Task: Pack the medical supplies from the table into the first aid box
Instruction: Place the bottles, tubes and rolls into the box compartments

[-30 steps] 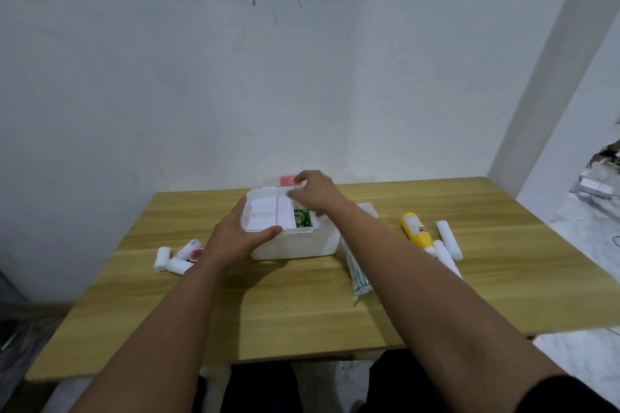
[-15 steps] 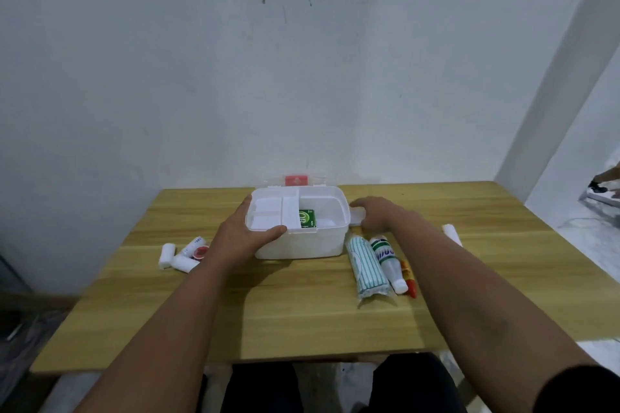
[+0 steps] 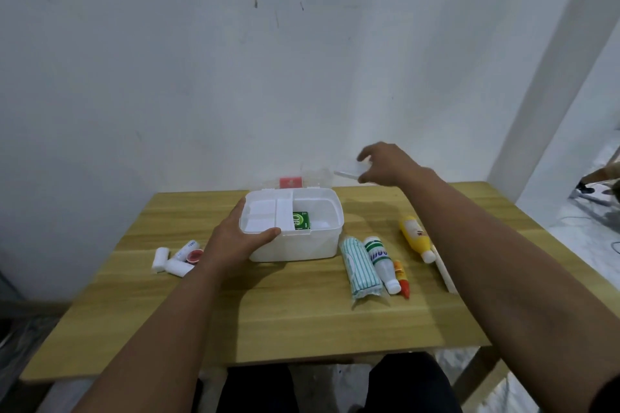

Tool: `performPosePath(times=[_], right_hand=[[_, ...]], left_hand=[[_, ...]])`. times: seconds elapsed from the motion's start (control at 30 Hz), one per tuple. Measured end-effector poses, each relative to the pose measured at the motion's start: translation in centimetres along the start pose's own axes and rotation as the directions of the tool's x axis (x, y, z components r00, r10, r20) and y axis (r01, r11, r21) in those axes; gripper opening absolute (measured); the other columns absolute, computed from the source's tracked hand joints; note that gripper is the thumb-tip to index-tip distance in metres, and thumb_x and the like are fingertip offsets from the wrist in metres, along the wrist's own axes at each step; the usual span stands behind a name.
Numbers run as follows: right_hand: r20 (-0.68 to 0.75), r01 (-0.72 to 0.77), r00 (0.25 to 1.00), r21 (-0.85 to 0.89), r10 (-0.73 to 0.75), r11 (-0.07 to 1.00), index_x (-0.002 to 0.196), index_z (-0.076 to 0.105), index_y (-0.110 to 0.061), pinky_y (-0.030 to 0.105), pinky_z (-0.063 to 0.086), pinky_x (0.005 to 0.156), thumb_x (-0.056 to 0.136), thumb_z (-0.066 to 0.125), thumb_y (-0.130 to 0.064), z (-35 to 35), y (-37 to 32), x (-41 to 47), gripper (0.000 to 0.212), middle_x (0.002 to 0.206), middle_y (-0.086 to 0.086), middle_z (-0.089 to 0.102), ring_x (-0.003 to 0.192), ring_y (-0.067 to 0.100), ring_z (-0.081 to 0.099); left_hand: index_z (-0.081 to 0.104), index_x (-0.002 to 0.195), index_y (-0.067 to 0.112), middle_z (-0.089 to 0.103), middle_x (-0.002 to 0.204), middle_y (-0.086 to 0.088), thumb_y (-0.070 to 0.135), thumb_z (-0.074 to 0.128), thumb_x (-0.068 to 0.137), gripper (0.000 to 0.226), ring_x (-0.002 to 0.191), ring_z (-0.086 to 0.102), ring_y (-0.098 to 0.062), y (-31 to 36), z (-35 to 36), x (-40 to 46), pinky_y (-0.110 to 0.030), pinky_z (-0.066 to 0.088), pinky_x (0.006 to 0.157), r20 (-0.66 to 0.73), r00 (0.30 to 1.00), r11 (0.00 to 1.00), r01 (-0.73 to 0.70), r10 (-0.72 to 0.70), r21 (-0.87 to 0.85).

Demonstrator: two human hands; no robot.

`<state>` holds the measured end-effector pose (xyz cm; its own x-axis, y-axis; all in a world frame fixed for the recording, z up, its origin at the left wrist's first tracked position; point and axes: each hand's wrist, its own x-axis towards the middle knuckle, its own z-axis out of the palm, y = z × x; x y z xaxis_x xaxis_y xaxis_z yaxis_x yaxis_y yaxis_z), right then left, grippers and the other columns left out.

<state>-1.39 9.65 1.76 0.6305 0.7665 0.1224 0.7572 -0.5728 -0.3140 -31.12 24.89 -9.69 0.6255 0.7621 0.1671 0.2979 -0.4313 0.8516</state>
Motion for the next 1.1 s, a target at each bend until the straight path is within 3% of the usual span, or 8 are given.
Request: performPosePath(times=[0.1,0.2,0.3,0.4,0.63,0.83,0.97,1.1], right_hand=[[0.102,0.107,0.989,0.044,-0.111,0.993,0.124,0.072,-0.021,0.030,0.048,0.089,0.075,0.092,-0.027,-1.0,-3.8,-0.3,0.054,0.122,0.005,0.067,0.109,0.021,0.063],[0.146,0.203,0.970,-0.044,-0.195,0.978,0.124,0.073,-0.021,0.033,0.051,0.091,0.075,0.091,-0.027,0.1,-6.9,-1.0,0.053,0.121,0.004,0.068,0.107,0.022,0.063],[0.239,0.224,0.955,-0.202,-0.174,0.953,0.121,0.074,-0.018,0.039,0.055,0.094,0.072,0.093,-0.025,1.9,-8.8,-1.6,0.053,0.119,0.004,0.070,0.110,0.026,0.065],[0.316,0.234,0.939,-0.295,-0.137,0.926,0.116,0.073,-0.012,0.043,0.058,0.092,0.069,0.094,-0.020,3.9,-9.6,-1.9,0.052,0.112,0.008,0.073,0.102,0.029,0.068],[0.229,0.240,0.949,-0.091,-0.215,0.966,0.124,0.073,-0.012,0.032,0.053,0.092,0.079,0.086,-0.012,7.9,-10.2,-2.2,0.047,0.127,0.005,0.067,0.115,0.024,0.063],[0.042,0.121,0.991,0.108,-0.126,0.987,0.123,0.071,-0.011,0.031,0.046,0.098,0.096,0.061,-0.015,8.8,-9.7,-2.3,0.029,0.133,0.007,0.066,0.122,0.025,0.060],[0.118,0.058,0.989,0.237,-0.088,0.970,0.141,0.058,-0.013,0.037,0.043,0.107,0.100,0.061,-0.038,9.7,-10.1,-2.4,0.048,0.148,0.010,0.055,0.131,0.027,0.055],[0.113,0.042,0.991,0.224,-0.068,0.974,0.150,0.050,-0.022,0.038,0.046,0.106,0.099,0.061,-0.038,11.4,-11.1,-2.5,0.054,0.152,0.015,0.038,0.124,0.032,0.060]], left_hand=[[0.034,0.143,0.049,0.048,0.132,0.019,0.052,0.083,0.074,0.085,0.118,0.047,-0.013,-0.2,-0.2,-0.1,-0.032,0.044,0.086,0.021,1.000,1.000,-0.015,0.014,0.016],[0.032,0.154,0.035,0.047,0.141,0.012,0.051,0.083,0.076,0.095,0.129,0.045,-0.019,0.0,-0.2,-0.1,-0.033,0.043,0.091,0.010,1.000,0.999,-0.008,0.007,0.041],[0.031,0.156,0.028,0.046,0.150,0.004,0.043,0.082,0.080,0.093,0.134,0.043,-0.023,0.6,-0.1,-0.4,-0.031,0.040,0.093,0.008,1.000,0.999,-0.015,0.014,0.049],[0.032,0.155,0.028,0.046,0.152,0.000,0.042,0.082,0.080,0.090,0.125,0.044,-0.016,0.6,0.0,-0.4,-0.030,0.041,0.091,0.011,0.999,0.999,-0.031,0.030,0.044],[0.031,0.153,0.034,0.047,0.151,0.004,0.050,0.081,0.078,0.092,0.122,0.044,-0.014,0.2,-0.1,-0.1,-0.030,0.044,0.089,0.025,0.999,0.997,-0.039,0.037,0.069],[0.034,0.152,0.035,0.049,0.148,0.006,0.052,0.082,0.076,0.092,0.123,0.045,-0.014,-0.2,0.0,0.2,-0.031,0.045,0.088,0.023,0.999,0.999,-0.034,0.033,0.038],[0.032,0.153,0.035,0.047,0.150,0.005,0.053,0.082,0.076,0.094,0.120,0.043,-0.012,-0.3,0.1,0.2,-0.032,0.045,0.089,0.014,0.999,0.998,-0.031,0.031,0.047],[0.033,0.154,0.035,0.048,0.149,0.007,0.059,0.082,0.072,0.098,0.130,0.047,-0.021,-0.6,0.0,0.3,-0.035,0.048,0.092,0.014,1.000,0.999,-0.013,0.013,0.046]])
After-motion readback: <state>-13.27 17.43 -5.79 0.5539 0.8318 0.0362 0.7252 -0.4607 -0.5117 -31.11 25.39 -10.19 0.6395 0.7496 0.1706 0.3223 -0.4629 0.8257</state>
